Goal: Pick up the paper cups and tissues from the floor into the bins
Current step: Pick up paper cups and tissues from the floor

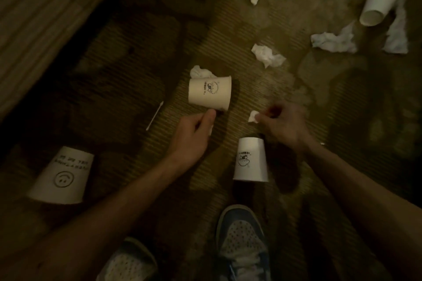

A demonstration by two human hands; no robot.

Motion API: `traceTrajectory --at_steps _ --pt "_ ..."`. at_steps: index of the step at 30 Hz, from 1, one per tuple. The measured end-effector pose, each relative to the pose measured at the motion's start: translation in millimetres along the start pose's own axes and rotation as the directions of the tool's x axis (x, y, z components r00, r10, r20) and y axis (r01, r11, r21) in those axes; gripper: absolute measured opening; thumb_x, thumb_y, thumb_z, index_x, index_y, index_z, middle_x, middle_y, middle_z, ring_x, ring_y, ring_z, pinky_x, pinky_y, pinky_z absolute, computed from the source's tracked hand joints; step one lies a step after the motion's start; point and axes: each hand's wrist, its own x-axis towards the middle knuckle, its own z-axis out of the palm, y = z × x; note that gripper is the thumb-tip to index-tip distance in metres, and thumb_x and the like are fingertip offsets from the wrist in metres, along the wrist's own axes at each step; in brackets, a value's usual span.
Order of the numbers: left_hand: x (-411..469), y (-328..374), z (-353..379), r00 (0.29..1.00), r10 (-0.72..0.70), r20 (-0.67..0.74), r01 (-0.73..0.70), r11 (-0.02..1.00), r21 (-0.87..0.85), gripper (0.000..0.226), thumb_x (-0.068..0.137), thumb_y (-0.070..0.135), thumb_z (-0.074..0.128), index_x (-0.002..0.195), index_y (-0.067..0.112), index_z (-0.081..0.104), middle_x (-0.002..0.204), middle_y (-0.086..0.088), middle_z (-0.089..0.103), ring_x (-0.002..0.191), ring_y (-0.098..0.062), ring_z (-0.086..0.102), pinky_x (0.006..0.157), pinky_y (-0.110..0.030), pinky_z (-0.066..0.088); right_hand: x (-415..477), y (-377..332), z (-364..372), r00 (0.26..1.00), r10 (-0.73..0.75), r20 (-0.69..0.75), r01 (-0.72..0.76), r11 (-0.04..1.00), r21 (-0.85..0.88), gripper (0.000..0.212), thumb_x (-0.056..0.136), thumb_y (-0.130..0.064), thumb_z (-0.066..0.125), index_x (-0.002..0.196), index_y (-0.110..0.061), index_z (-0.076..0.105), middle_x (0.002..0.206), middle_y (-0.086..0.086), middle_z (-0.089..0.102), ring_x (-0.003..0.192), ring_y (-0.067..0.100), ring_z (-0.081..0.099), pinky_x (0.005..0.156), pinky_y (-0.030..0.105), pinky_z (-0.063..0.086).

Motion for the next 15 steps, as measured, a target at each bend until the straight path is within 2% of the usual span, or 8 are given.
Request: traceTrajectory --at_steps 2,5,8,9,12,15 --pt "-7.8 7.5 -6.8 0.991 -0.116 -0.060 0.106 0.984 -0.141 0.042 0.101 0.039 0.048 0.071 0.012 0.057 0.054 0.005 0.053 0.041 -0.007 0.044 0.037 -0.024 0.035 -8.4 -13.8 -1.0 0.995 -0.062 0.076 0.058 0.997 0.058 0.007 0.085 -0.028 0.073 0.086 -0.023 0.067 0.084 -0.003 0.070 0.072 0.010 0.069 0.058 0.022 0.053" --pt "-15.8 23.2 -21.5 0.979 -0.166 -0.115 0.125 0.946 -0.299 0.033 0.101 0.037 0.048 0.081 0.016 0.064 0.054 0.011 0.059 0.042 -0.007 0.046 0.037 -0.020 0.035 -27.7 -50.4 0.8 0.927 -0.283 0.246 0.226 0.945 0.236 0.007 0.083 -0.027 0.075 0.087 -0.022 0.071 0.079 -0.005 0.073 0.068 0.007 0.069 0.056 0.015 0.051" --pt "-19.6 42.8 -35.5 0.978 -0.198 -0.067 0.156 0.904 -0.399 0.033 0.102 0.049 0.040 0.098 0.032 0.069 0.085 0.004 0.074 0.066 -0.023 0.065 0.055 -0.031 0.048 -45.8 -89.0 14.5 0.829 -0.467 0.308 0.340 0.857 0.387 0.007 0.080 -0.024 0.076 0.086 -0.021 0.073 0.083 -0.004 0.074 0.070 0.012 0.070 0.061 0.017 0.054" --pt "-19.6 48.5 -40.1 0.980 -0.199 -0.025 0.172 0.899 -0.402 0.039 0.101 0.055 0.035 0.099 0.035 0.069 0.092 0.002 0.076 0.070 -0.020 0.068 0.057 -0.031 0.048 -48.1 -99.5 20.5 0.814 -0.494 0.306 0.356 0.840 0.410 0.007 0.080 -0.022 0.077 0.085 -0.020 0.073 0.082 -0.002 0.074 0.070 0.013 0.070 0.063 0.020 0.055" --pt "-21.0 64.4 -51.8 0.975 -0.217 0.052 0.220 0.889 -0.402 0.053 0.099 0.060 0.029 0.091 0.032 0.074 0.085 0.002 0.076 0.057 -0.005 0.064 0.044 -0.020 0.044 -49.4 -120.2 38.7 0.795 -0.527 0.299 0.422 0.836 0.352 0.013 0.082 -0.011 0.076 0.082 -0.019 0.066 0.076 -0.002 0.070 0.070 0.011 0.069 0.064 0.024 0.054" --pt "-20.9 66.2 -58.6 0.966 -0.255 0.037 0.241 0.844 -0.479 0.041 0.101 0.046 0.041 0.098 0.017 0.070 0.083 -0.001 0.075 0.060 -0.007 0.067 0.046 -0.021 0.046 -42.6 -129.7 49.5 0.746 -0.604 0.282 0.592 0.795 0.134 0.026 0.080 -0.017 0.077 0.074 -0.029 0.055 0.070 -0.011 0.063 0.065 0.002 0.062 0.057 0.020 0.049"
